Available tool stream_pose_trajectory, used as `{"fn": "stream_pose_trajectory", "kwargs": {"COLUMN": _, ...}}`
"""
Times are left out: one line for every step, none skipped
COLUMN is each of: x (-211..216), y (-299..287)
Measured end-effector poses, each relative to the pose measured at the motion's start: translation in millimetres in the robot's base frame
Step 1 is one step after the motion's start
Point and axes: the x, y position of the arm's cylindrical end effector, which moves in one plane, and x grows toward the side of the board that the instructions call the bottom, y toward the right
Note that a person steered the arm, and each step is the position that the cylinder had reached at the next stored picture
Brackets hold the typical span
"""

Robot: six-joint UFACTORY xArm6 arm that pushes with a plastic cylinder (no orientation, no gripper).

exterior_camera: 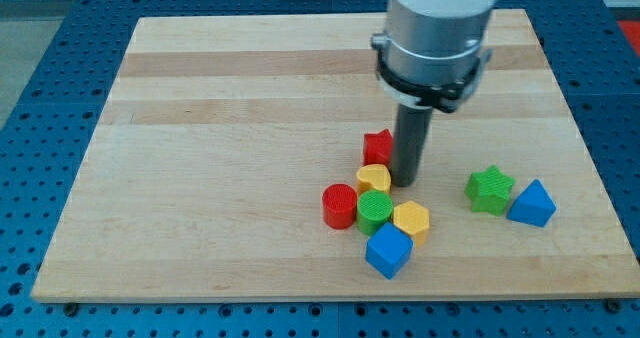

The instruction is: Move the red star to the top side of the board

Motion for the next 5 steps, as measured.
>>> {"fn": "stream_pose_trajectory", "kwargs": {"x": -26, "y": -56}}
{"fn": "stream_pose_trajectory", "kwargs": {"x": -61, "y": -87}}
{"fn": "stream_pose_trajectory", "kwargs": {"x": -53, "y": -87}}
{"fn": "stream_pose_trajectory", "kwargs": {"x": -26, "y": -61}}
{"fn": "stream_pose_trajectory", "kwargs": {"x": -24, "y": -21}}
